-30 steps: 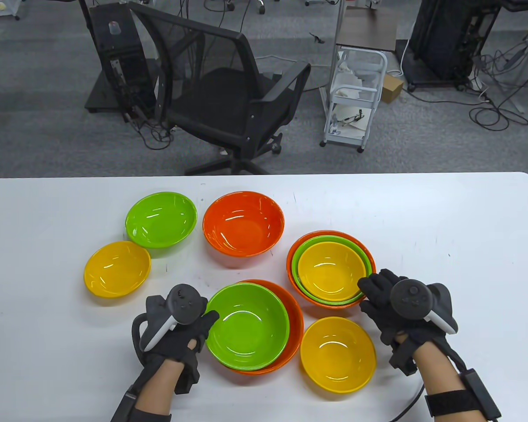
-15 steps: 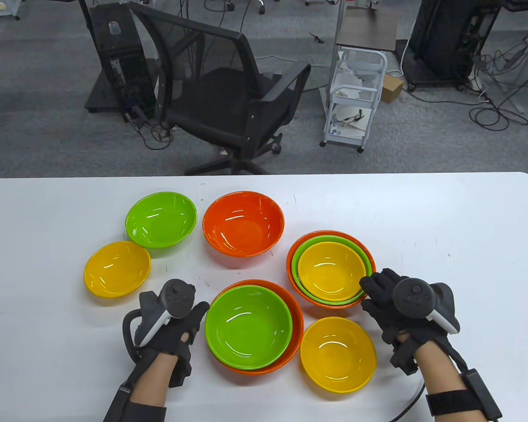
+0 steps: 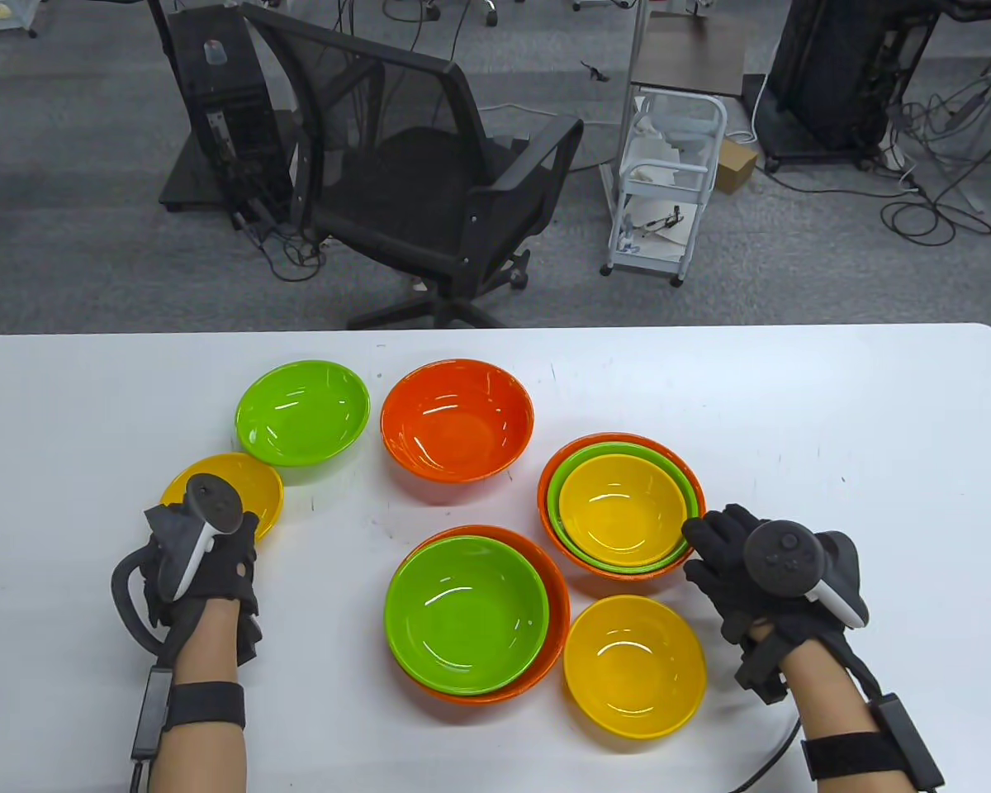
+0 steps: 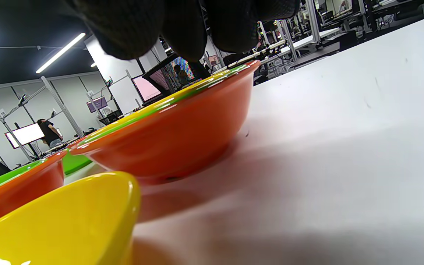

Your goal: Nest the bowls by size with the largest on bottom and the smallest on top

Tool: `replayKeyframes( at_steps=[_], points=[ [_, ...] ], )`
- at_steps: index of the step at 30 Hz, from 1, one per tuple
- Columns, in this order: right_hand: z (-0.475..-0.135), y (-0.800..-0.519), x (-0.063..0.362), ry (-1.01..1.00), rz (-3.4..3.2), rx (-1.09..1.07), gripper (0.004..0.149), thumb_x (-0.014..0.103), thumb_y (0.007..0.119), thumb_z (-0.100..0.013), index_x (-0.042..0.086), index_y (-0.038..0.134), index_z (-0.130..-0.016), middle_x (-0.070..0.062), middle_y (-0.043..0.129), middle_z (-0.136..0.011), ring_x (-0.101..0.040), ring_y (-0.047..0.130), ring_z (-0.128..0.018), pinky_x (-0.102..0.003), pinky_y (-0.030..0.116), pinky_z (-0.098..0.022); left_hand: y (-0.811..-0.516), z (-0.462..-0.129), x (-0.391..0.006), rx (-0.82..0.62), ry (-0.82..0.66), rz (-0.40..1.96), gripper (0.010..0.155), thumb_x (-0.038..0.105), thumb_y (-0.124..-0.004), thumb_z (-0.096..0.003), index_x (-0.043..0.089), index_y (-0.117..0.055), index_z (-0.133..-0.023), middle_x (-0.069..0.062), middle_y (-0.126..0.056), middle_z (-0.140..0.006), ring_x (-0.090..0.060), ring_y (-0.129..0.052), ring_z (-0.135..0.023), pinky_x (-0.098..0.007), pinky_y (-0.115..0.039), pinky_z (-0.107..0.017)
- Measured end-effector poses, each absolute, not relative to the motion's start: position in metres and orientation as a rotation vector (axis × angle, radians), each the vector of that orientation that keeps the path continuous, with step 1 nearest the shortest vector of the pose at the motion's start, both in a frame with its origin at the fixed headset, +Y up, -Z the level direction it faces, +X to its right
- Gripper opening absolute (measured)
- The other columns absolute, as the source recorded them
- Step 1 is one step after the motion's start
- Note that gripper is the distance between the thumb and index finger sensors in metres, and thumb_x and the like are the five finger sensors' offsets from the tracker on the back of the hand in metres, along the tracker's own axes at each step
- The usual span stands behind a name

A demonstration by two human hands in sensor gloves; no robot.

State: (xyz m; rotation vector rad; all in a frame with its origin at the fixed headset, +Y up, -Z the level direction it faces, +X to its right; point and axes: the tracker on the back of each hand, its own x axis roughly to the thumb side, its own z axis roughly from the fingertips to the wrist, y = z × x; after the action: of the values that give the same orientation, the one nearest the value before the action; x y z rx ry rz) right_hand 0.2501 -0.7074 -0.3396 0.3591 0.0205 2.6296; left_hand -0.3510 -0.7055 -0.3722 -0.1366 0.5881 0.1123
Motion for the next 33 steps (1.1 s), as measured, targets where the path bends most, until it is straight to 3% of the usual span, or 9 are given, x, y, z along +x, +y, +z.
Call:
replayKeyframes(
  at_steps=[8, 16, 24, 33],
  points=[
    [-0.343, -0.711, 0.253, 0.041, 2.625, 0.329, 0.059, 0.034, 0.074, -0.051, 0.008, 0.066, -0.103, -0.024, 0.059, -0.108, -0.052, 0.038, -0.102, -0.07, 0.03, -0.069, -0.724, -0.388, -0.382, -0.253, 0.759, 0.123, 0.083, 0.061, -0.068, -0.0503, 0.022, -0.033, -0.115, -0.018, -0.052, -0.115, -0.041, -0.081, -0.095, -0.054, -0.078, -0.065],
    [-0.344, -0.711, 0.255, 0.051, 2.62, 0.314, 0.059, 0.034, 0.074, -0.051, 0.008, 0.066, -0.103, -0.024, 0.058, -0.108, -0.053, 0.038, -0.102, -0.07, 0.03, -0.069, -0.734, -0.395, -0.392, -0.309, 0.821, 0.151, 0.085, 0.06, -0.07, -0.0504, 0.019, -0.03, -0.114, -0.017, -0.065, -0.108, -0.03, -0.096, -0.074, -0.044, -0.087, -0.053],
    [-0.344, -0.712, 0.256, 0.054, 2.621, 0.315, 0.059, 0.034, 0.074, -0.051, 0.008, 0.066, -0.103, -0.024, 0.059, -0.108, -0.053, 0.038, -0.102, -0.07, 0.03, -0.07, -0.743, -0.395, -0.398, -0.339, 0.864, 0.216, 0.083, 0.052, -0.073, -0.0514, 0.016, -0.031, -0.112, -0.009, -0.088, -0.085, -0.017, -0.104, -0.049, -0.035, -0.092, -0.036],
    [-0.345, -0.712, 0.256, 0.046, 2.621, 0.319, 0.059, 0.034, 0.074, -0.051, 0.008, 0.066, -0.103, -0.024, 0.059, -0.107, -0.053, 0.038, -0.102, -0.07, 0.03, -0.069, -0.747, -0.388, -0.402, -0.294, 0.871, 0.323, 0.065, 0.043, -0.07, -0.0532, 0.011, -0.052, -0.107, 0.001, -0.098, -0.059, -0.006, -0.103, -0.026, -0.028, -0.094, -0.02]
  ],
)
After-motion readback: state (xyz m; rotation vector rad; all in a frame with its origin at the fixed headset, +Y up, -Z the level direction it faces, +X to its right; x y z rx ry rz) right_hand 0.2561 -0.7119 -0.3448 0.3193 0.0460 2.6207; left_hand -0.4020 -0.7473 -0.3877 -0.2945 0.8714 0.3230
